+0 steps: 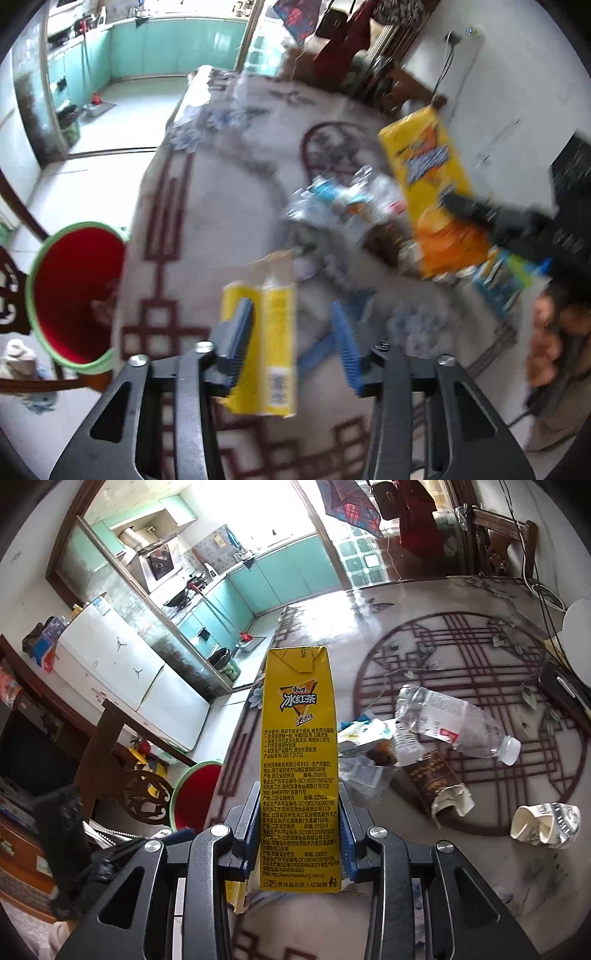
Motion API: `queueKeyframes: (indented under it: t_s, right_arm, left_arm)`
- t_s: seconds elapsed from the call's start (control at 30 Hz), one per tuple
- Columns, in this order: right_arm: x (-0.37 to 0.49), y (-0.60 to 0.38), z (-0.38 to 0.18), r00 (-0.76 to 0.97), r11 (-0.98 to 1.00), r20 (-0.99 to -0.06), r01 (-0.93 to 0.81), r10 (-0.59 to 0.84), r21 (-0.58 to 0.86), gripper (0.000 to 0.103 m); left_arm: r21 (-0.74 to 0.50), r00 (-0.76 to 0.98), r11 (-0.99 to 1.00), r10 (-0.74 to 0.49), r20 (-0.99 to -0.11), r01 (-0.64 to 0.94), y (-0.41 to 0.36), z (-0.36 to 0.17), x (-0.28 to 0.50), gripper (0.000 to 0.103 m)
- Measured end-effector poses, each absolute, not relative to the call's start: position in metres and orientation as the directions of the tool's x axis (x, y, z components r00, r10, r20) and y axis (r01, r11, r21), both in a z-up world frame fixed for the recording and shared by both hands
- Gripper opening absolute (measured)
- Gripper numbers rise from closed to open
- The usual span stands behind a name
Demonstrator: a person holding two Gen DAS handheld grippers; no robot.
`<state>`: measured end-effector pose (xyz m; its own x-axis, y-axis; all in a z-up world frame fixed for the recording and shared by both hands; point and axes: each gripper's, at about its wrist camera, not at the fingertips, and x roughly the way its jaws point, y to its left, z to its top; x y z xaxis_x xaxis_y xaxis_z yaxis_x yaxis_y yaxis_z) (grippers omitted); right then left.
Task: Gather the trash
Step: 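Lift the yellow box with the left gripper while the right gripper lifts the carton, then carry the yellow box and carton over the red bucket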
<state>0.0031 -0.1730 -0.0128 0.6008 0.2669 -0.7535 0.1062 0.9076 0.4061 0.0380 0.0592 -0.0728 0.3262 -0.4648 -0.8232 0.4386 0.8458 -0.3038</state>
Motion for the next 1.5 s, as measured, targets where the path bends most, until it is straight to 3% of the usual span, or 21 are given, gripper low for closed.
queueKeyframes:
  t_s: [0.07,0.3,0.33,0.37,0.4,0.57,0.93,1.5]
  right_arm:
    - [0.004,-0.167,-0.013,0.599,0.909,-0.757,0.108,0.263,0.402,0.033]
    - [0.007,-0.153,-0.017,0.590,0.905,-0.770,0.147,0.244,0.399,0.033]
    - [0.007,-0.151,-0.017,0.589,0.906,-0.771,0.149,0.241,0.397,0.033]
    - [0.008,-0.149,-0.017,0.589,0.907,-0.772,0.151,0.237,0.393,0.033]
    - [0.008,-0.147,-0.016,0.590,0.908,-0.773,0.154,0.232,0.390,0.033]
    - [0.008,-0.142,-0.017,0.595,0.904,-0.776,0.184,0.209,0.385,0.033]
    - [0.016,-0.111,-0.020,0.592,0.904,-0.781,0.198,0.198,0.379,0.033]
    - [0.069,-0.005,-0.028,0.536,0.932,-0.795,0.040,0.285,0.361,0.033]
  left_arm:
    - [-0.265,0.341,0.863,-0.427,-0.838,0.430,0.066,-0.084,0.037,0.078]
    - [-0.397,0.136,0.840,-0.472,-0.871,0.371,0.073,-0.143,0.047,0.078]
    - [-0.391,0.112,0.839,-0.460,-0.881,0.377,0.069,-0.152,0.047,0.077]
    - [-0.395,0.097,0.837,-0.460,-0.882,0.378,0.068,-0.157,0.046,0.062]
    - [-0.410,0.073,0.832,-0.467,-0.881,0.374,0.068,-0.162,0.046,0.039]
    - [-0.440,0.031,0.797,-0.495,-0.868,0.413,0.070,-0.161,0.042,0.039]
    - [-0.451,0.188,0.805,-0.547,-0.816,0.387,0.129,-0.111,0.073,0.039]
    - [-0.372,0.348,0.908,-0.417,-0.839,0.193,0.242,-0.112,0.101,0.039]
